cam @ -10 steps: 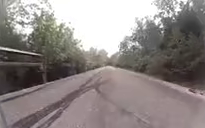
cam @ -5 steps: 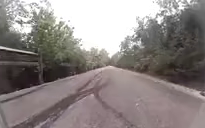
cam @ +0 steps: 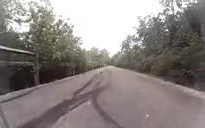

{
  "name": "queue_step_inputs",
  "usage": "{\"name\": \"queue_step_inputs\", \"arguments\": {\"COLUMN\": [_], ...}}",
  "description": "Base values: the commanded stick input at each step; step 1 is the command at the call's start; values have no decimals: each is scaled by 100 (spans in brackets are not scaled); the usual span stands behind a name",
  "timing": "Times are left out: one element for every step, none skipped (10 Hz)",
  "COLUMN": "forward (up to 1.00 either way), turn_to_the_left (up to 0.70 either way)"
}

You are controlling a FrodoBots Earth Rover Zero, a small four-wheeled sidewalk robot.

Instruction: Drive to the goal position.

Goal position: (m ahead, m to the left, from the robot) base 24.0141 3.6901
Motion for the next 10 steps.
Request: {"name": "queue_step_inputs", "arguments": {"forward": [70,70,70,70,70,70,70,70,70,70], "turn_to_the_left": [0,0,0,0,0,0,0,0,0,0]}}
